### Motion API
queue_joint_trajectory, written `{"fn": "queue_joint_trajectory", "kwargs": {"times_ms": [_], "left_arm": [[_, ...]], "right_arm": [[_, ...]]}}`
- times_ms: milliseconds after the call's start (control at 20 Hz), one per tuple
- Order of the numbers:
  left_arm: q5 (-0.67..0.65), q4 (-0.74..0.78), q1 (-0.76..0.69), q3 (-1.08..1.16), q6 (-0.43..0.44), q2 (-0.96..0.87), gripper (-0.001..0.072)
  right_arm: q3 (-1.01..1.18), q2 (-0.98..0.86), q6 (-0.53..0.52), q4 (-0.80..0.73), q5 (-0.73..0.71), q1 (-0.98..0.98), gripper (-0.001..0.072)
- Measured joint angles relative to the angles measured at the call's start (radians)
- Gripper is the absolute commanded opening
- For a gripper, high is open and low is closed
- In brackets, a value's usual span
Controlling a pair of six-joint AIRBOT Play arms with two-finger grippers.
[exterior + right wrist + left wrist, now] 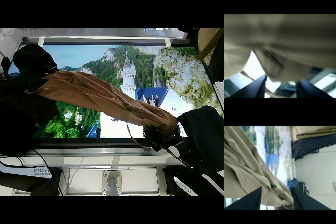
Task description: Fold the clothes and pants, and hang the long-sleeved shirts on hangers.
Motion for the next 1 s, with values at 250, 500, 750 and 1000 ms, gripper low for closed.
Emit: {"fn": "queue_joint_trajectory", "kwargs": {"times_ms": [250, 500, 750, 1000], "left_arm": [[0.000, 0.000, 0.000, 0.000, 0.000, 0.000, 0.0441], [0.000, 0.000, 0.022, 0.000, 0.010, 0.000, 0.0401], [-0.022, -0.052, 0.084, 0.000, 0.026, 0.000, 0.0299], [-0.110, -0.032, 0.117, -0.044, 0.063, 0.001, 0.0203]], "right_arm": [[0.000, -0.044, 0.005, -0.034, -0.069, 0.000, 0.0021], [0.070, -0.030, -0.021, -0.129, -0.050, -0.074, 0.0020], [0.237, 0.119, -0.181, -0.350, 0.298, -0.192, 0.0016], [0.325, 0.236, -0.561, -0.336, 0.456, -0.439, 0.0016]]}}
